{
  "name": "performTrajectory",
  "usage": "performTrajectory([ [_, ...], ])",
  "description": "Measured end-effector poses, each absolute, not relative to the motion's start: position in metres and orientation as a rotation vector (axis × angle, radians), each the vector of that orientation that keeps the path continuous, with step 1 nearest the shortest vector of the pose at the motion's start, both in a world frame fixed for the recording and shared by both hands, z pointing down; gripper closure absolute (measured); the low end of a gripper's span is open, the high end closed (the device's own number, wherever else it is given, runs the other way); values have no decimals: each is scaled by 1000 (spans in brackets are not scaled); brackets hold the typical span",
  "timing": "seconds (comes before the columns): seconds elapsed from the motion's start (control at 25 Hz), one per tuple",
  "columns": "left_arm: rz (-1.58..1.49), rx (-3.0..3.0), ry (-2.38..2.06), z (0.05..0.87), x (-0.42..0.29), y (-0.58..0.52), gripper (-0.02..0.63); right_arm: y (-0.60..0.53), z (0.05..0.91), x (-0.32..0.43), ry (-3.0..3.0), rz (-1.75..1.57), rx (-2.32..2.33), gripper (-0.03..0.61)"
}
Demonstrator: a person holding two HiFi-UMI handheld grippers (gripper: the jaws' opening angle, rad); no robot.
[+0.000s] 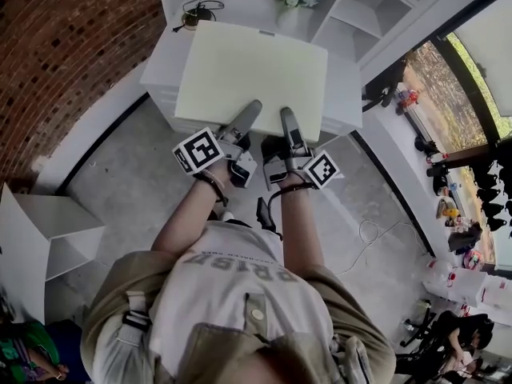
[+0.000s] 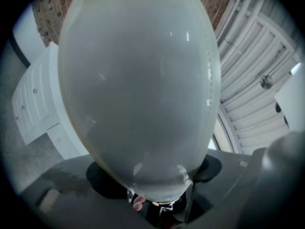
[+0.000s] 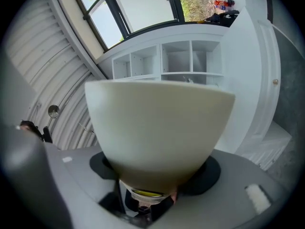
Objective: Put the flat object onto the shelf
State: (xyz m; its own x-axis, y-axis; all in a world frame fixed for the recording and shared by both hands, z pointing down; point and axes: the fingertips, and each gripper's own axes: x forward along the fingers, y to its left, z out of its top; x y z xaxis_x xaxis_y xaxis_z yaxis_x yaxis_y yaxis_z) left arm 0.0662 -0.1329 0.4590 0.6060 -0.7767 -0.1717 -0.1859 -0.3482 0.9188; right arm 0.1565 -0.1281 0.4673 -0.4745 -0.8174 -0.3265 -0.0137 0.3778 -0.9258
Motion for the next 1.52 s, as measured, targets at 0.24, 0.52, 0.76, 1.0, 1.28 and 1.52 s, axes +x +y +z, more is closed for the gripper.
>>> performTrajectory([
  [0.24, -661, 1894, -821, 464, 59, -149, 201, -148, 461, 155, 1806, -1167, -718, 259],
  [0.52, -755, 1926, -848, 446, 29, -193, 209, -188, 454, 178, 1718, -1100, -753, 259],
  [0.76, -784, 1941, -800, 436, 26, -233, 236, -229, 441, 178, 1730, -1062, -751, 259],
  [1.0, -776, 1954, -759, 417, 25, -291, 255, -285, 420, 175, 1764, -1061, -766, 259],
  [1.28, -786, 2022, -697, 372, 21, -353, 261, -342, 378, 169, 1853, -1022, -762, 259],
  [1.52, -795, 2088, -620, 336, 28, -397, 265, -381, 340, 173, 1883, -933, -752, 259],
])
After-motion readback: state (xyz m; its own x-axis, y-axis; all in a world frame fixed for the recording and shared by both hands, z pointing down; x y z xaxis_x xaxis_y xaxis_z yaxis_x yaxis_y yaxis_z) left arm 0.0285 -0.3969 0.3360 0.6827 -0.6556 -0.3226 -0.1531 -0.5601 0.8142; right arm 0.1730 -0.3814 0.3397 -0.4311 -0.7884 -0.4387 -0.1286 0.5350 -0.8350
